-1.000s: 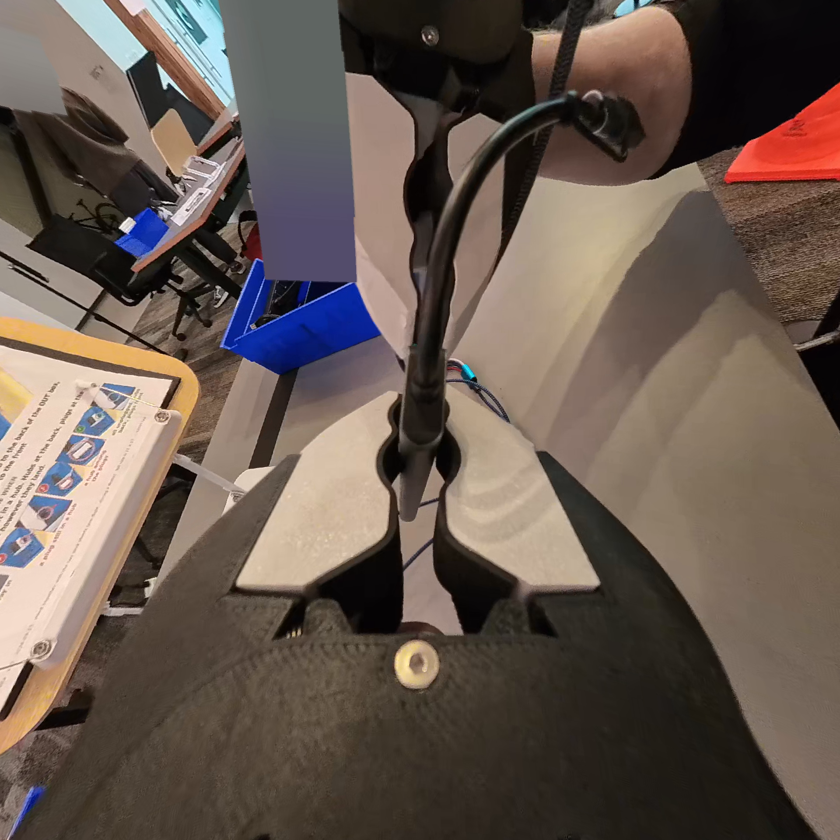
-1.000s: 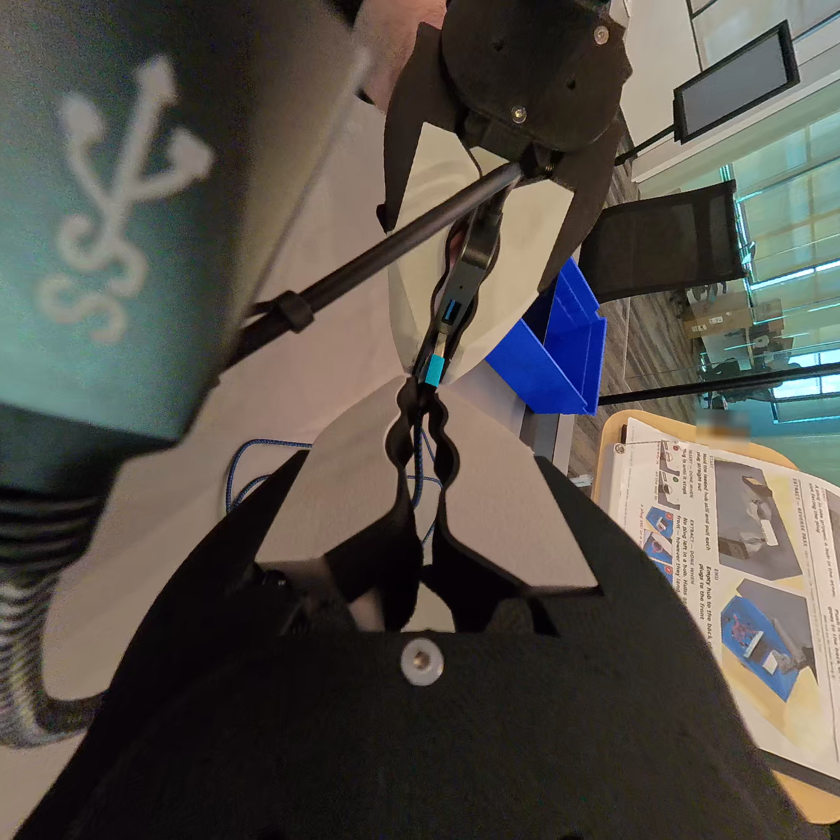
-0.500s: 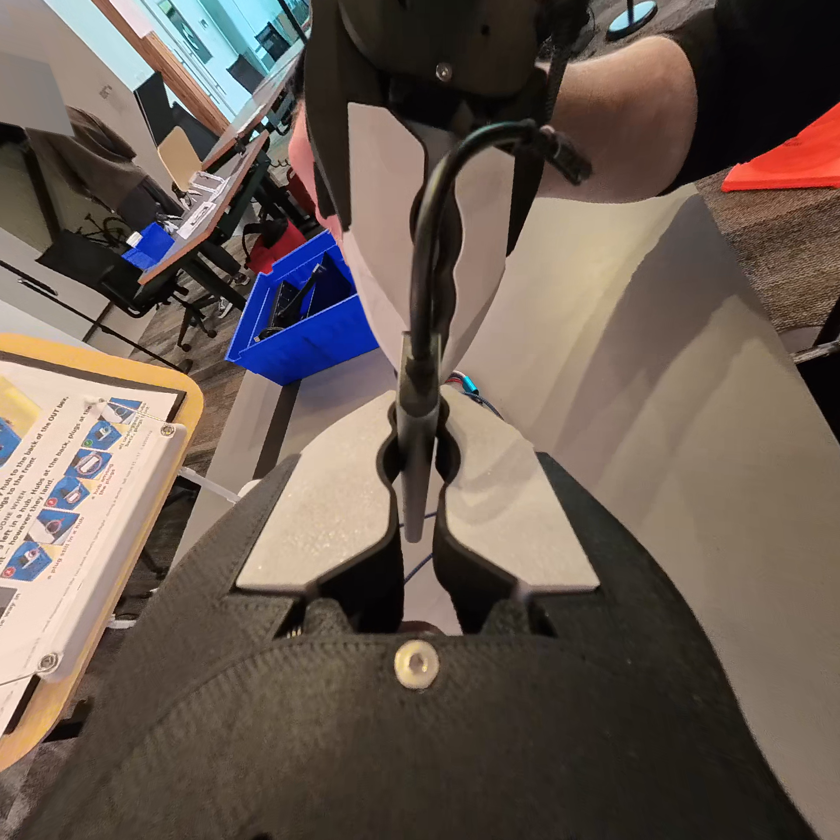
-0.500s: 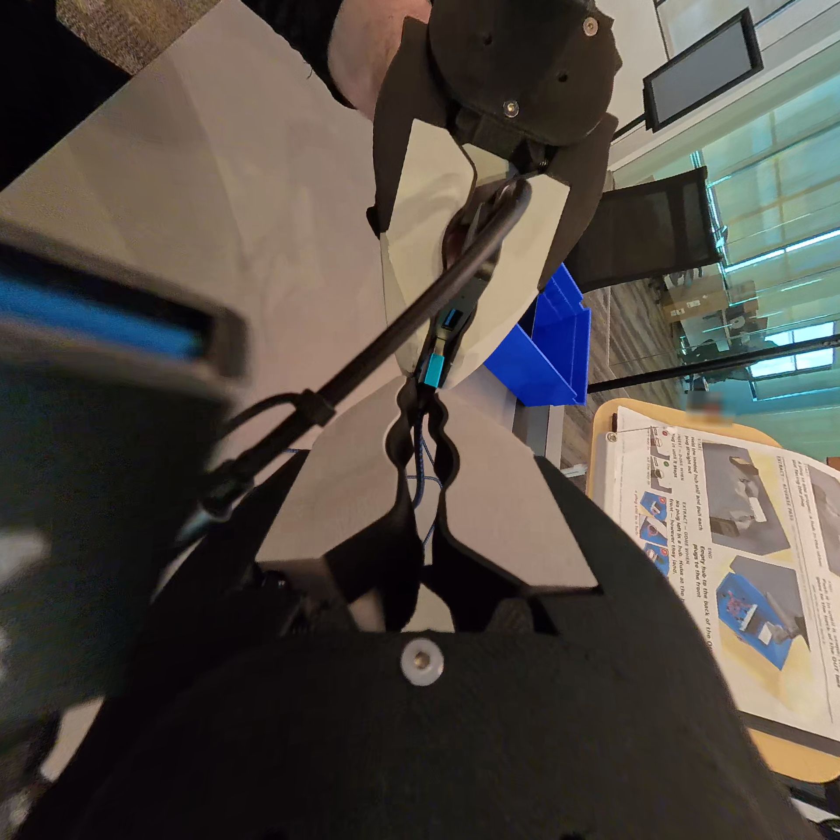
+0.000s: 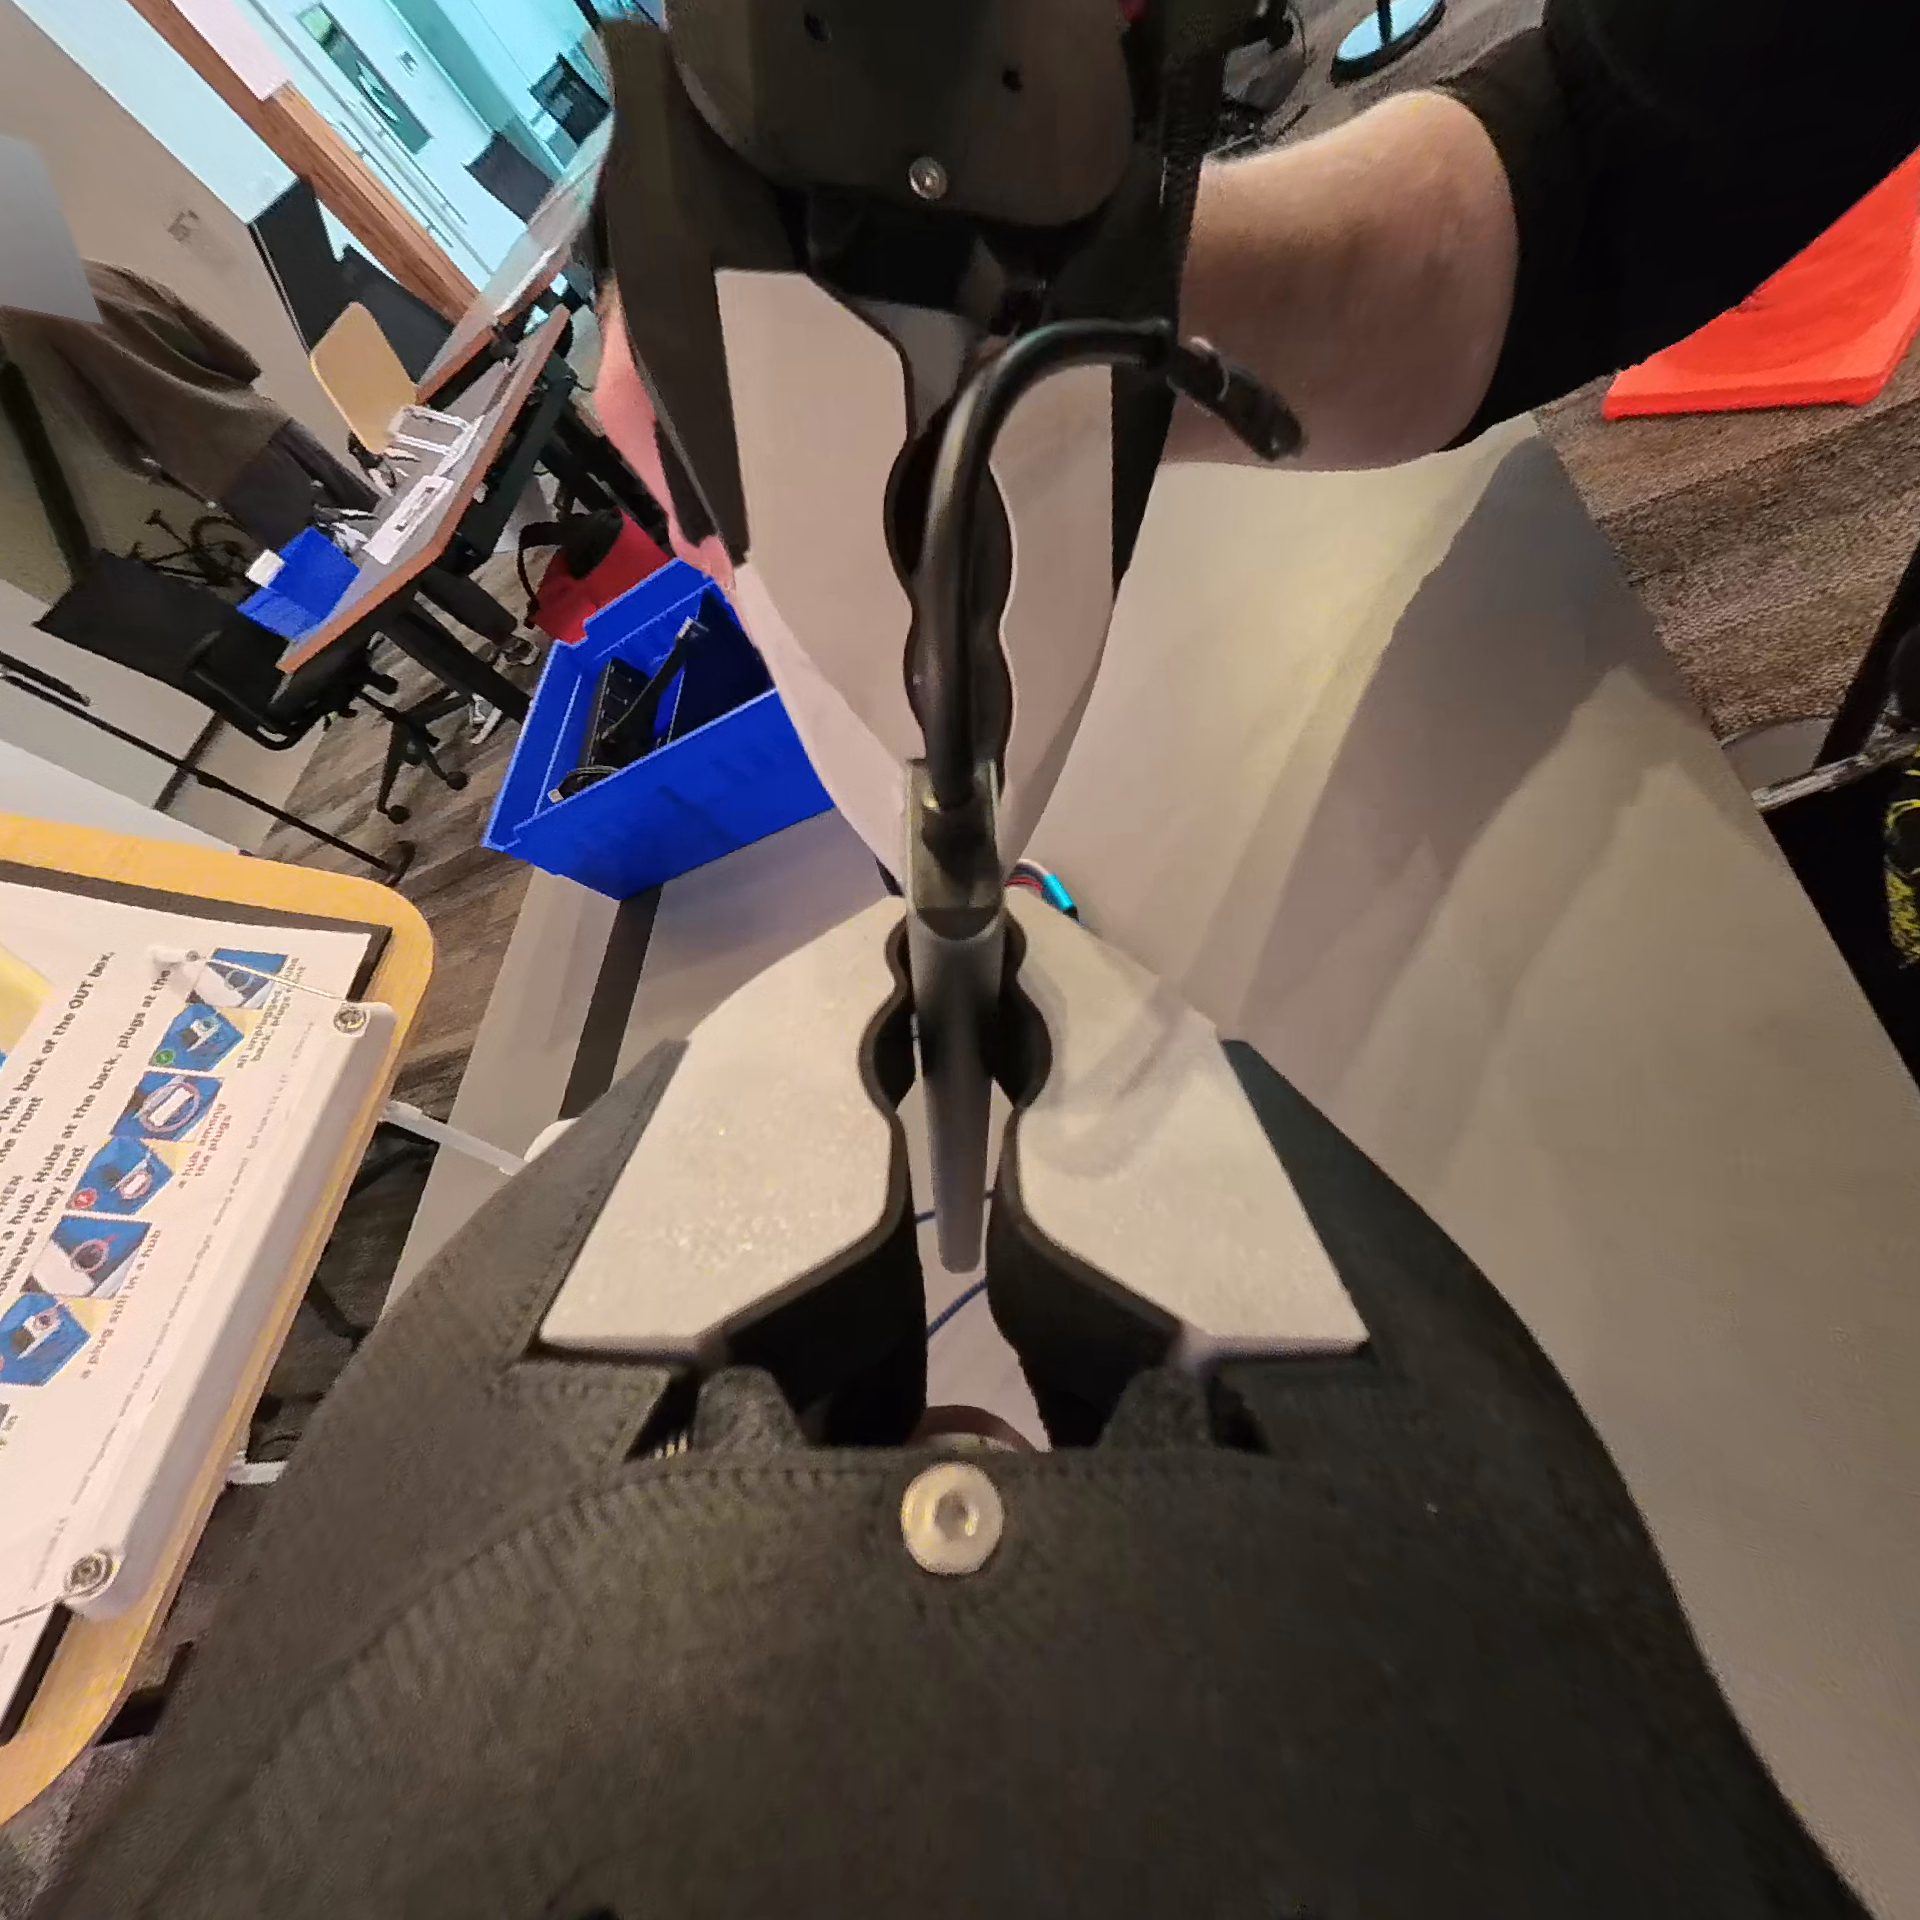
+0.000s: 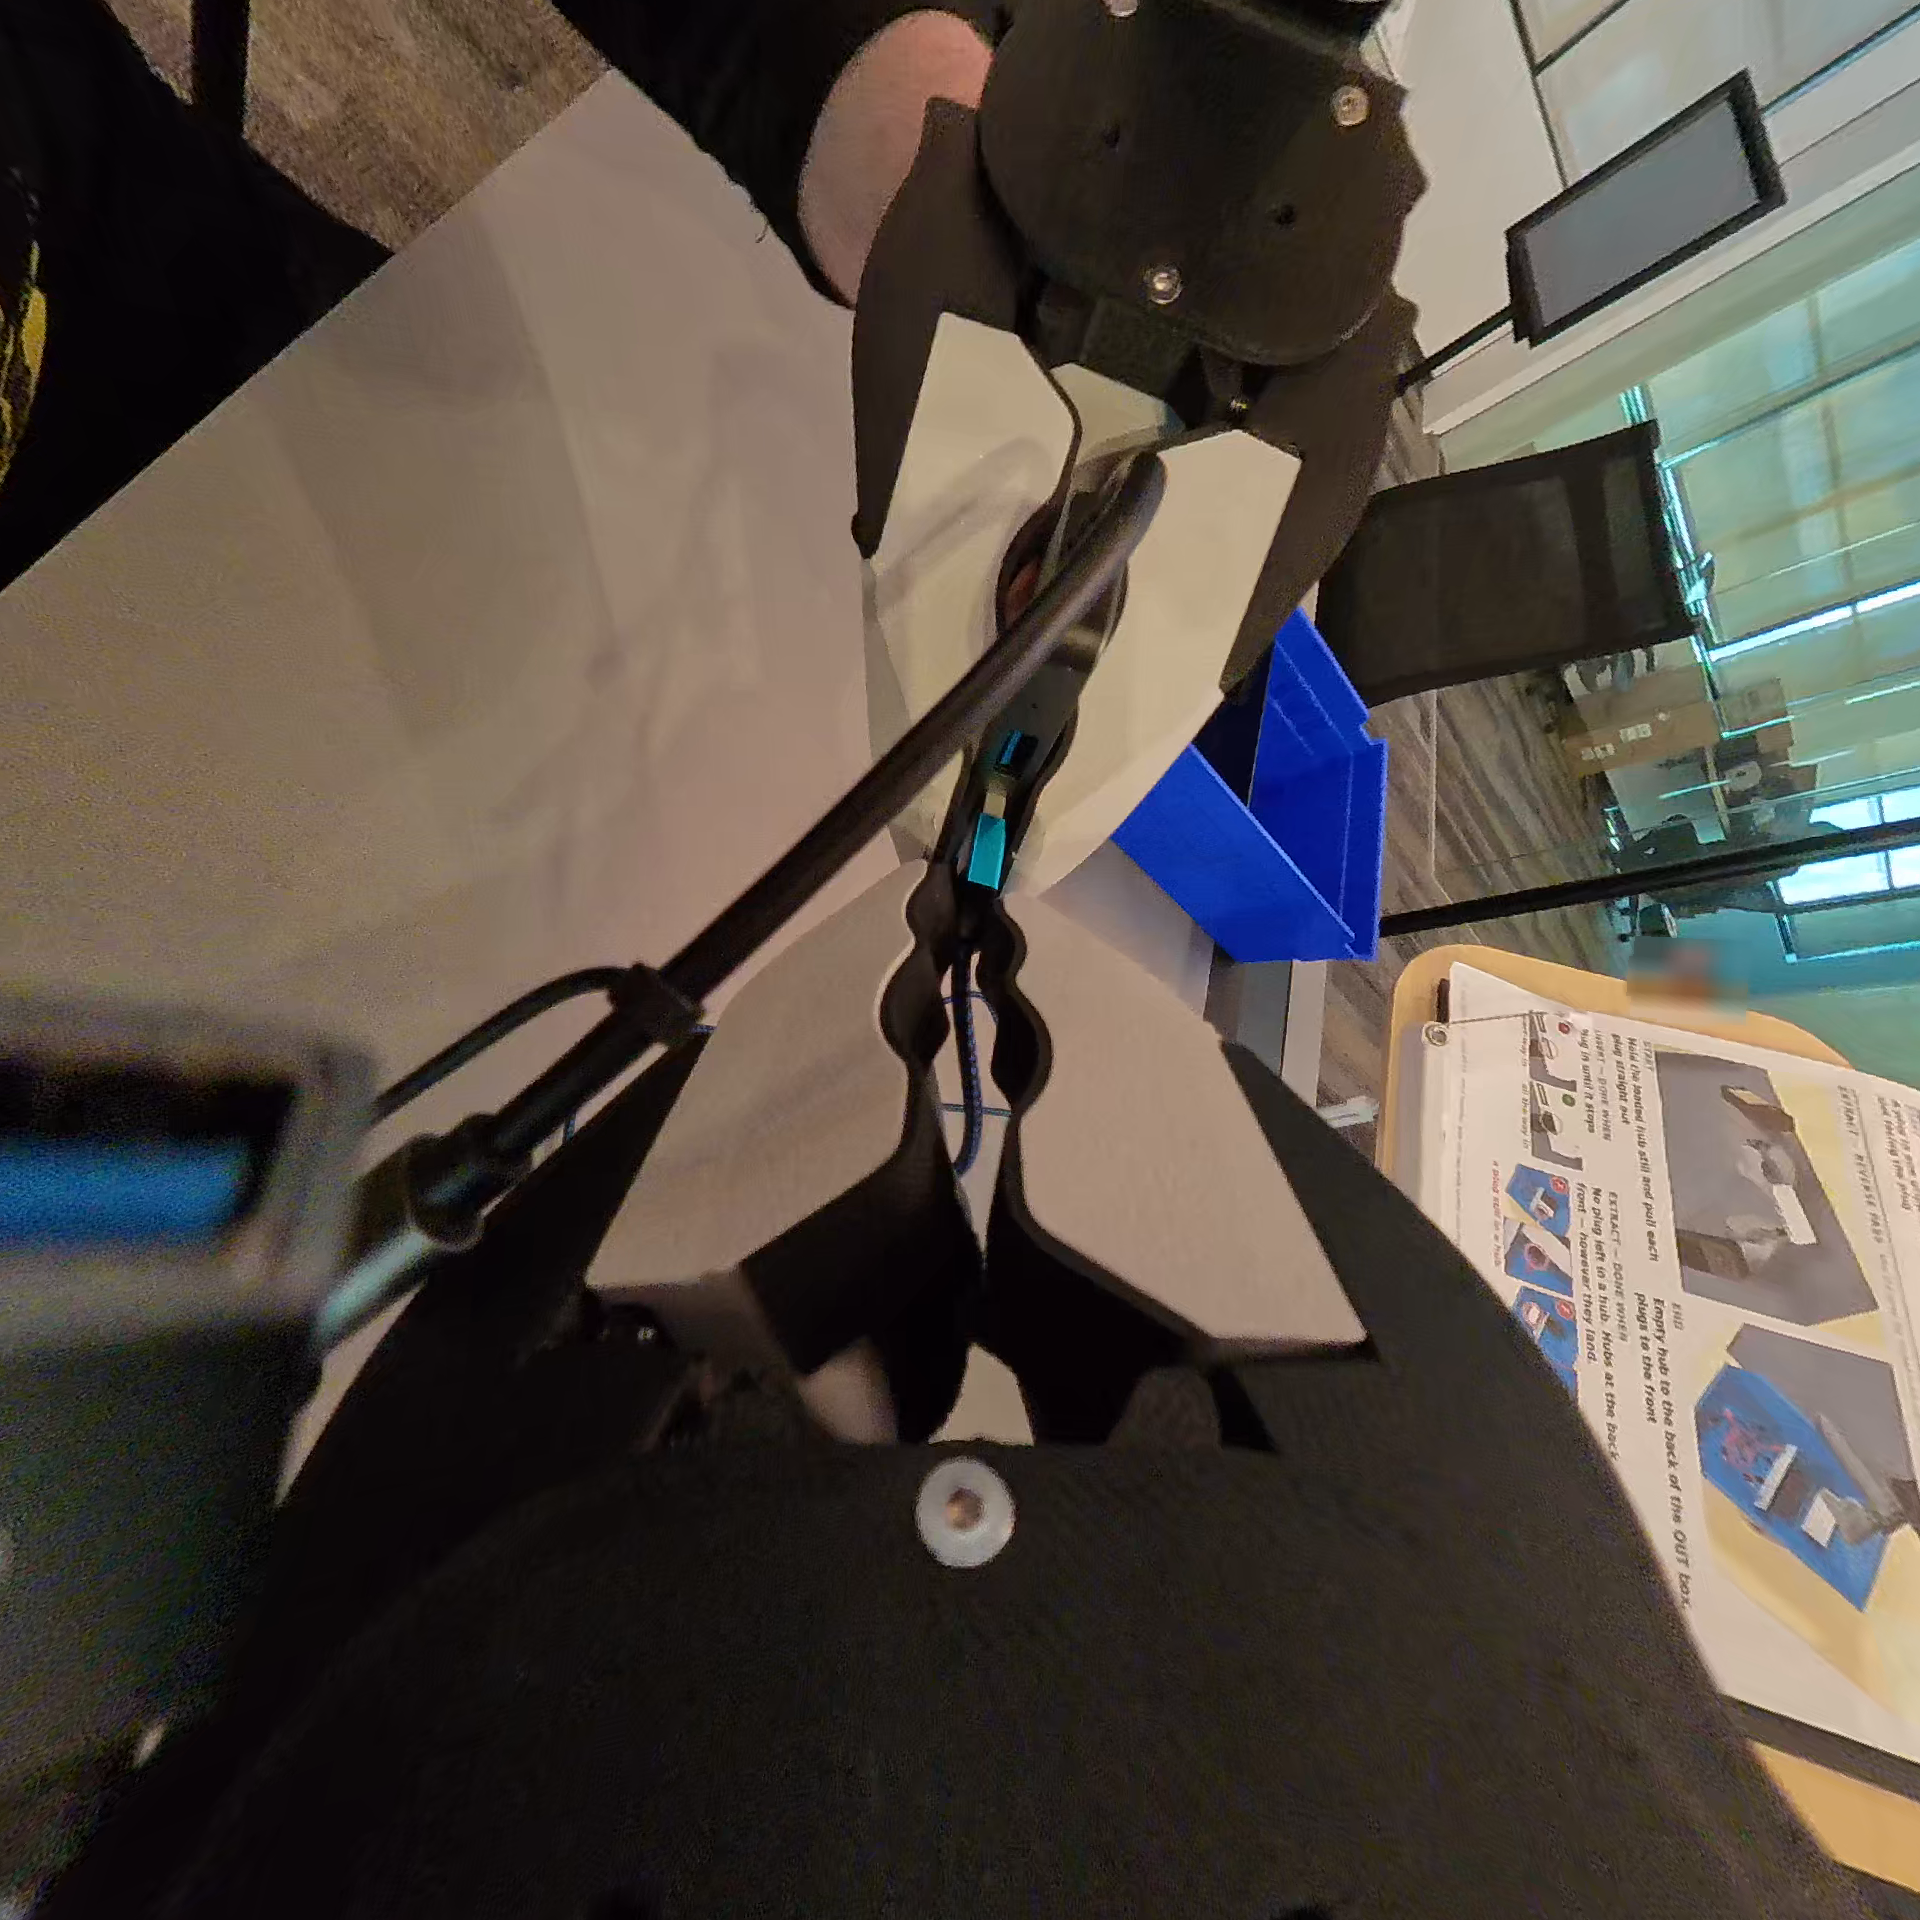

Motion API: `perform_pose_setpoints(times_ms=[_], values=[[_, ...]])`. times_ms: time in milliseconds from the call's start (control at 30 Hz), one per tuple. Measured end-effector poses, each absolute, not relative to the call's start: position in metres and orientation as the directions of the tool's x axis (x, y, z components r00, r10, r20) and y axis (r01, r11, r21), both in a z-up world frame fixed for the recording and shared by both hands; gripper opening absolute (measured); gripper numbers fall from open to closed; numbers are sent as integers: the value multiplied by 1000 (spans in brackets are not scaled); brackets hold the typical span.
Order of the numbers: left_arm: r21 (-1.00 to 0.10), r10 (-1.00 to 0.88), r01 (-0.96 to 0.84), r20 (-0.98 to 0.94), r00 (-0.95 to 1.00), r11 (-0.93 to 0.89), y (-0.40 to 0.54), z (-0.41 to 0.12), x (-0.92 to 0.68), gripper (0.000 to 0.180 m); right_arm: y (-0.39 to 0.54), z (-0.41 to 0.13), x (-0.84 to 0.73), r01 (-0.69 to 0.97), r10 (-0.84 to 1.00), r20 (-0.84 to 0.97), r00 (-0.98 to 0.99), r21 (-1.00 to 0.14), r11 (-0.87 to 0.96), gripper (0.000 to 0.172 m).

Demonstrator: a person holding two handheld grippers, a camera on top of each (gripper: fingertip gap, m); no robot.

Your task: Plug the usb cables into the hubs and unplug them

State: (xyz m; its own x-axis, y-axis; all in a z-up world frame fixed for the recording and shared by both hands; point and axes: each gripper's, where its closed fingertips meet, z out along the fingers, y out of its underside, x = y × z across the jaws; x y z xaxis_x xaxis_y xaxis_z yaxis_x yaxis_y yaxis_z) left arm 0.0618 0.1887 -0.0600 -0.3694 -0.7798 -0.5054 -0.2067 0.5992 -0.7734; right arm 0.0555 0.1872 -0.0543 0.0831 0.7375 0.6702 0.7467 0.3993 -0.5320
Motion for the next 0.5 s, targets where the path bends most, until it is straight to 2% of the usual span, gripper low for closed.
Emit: perform_pose_setpoints(times_ms=[133,200,500], values=[[-757,-765,-207,-524,-375,620,186,-59,63,9,186,-53,54,718,759,645,82,-566,404,4],[-733,-758,-240,-534,-375,636,191,-69,63,9,190,-61,55,745,768,638,66,-543,387,4],[-787,-800,-203,-513,-312,583,195,-61,64,10,194,-53,56,683,771,615,165,-635,360,5]])
